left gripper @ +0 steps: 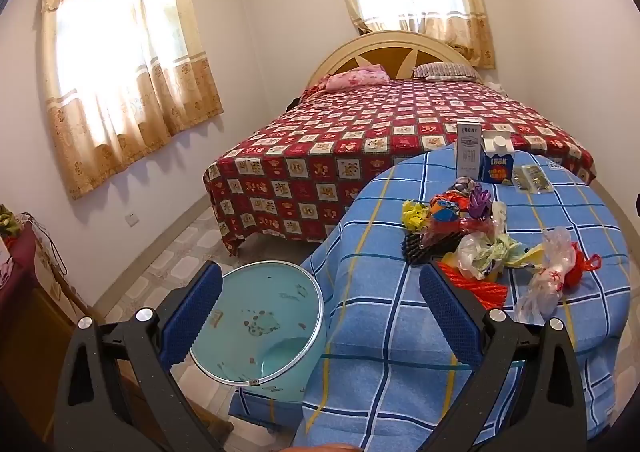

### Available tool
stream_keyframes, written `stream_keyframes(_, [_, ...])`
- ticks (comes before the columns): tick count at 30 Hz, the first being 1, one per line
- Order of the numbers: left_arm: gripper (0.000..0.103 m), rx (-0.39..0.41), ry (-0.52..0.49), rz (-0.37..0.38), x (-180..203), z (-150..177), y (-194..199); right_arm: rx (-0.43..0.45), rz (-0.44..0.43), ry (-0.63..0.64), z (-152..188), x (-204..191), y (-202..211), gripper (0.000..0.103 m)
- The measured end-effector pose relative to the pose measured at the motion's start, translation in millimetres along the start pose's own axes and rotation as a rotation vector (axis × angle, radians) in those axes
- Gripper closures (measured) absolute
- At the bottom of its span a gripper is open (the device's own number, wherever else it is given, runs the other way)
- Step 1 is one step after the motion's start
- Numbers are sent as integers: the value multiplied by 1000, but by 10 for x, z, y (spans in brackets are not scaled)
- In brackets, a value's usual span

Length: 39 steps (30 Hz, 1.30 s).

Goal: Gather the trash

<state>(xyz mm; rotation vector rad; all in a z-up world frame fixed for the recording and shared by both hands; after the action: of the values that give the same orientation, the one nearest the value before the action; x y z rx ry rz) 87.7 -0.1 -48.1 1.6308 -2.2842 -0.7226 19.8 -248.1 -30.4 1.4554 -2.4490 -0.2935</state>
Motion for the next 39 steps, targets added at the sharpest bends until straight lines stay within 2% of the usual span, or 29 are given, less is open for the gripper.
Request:
stream_keyframes(16, [6,12,-2,-6,-71,-109,2,7,2,2,2,-13,5,5])
stream_keyframes(39, [6,18,14,-14,-128,-58,38,2,-2,7,35,-67,8,5])
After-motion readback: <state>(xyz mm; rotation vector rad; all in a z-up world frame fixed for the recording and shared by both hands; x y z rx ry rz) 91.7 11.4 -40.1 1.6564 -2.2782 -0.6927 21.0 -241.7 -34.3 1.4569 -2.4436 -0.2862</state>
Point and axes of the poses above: each gripper's, at about its wrist camera, not at the fingertips, and y roughly against the way its jaws point, x to its right, z to its underside, the point moved 10 cm from there along -y, roughly the way its jaws point, and after that the axes turned 15 degrees about z, right-handed, at the moved point
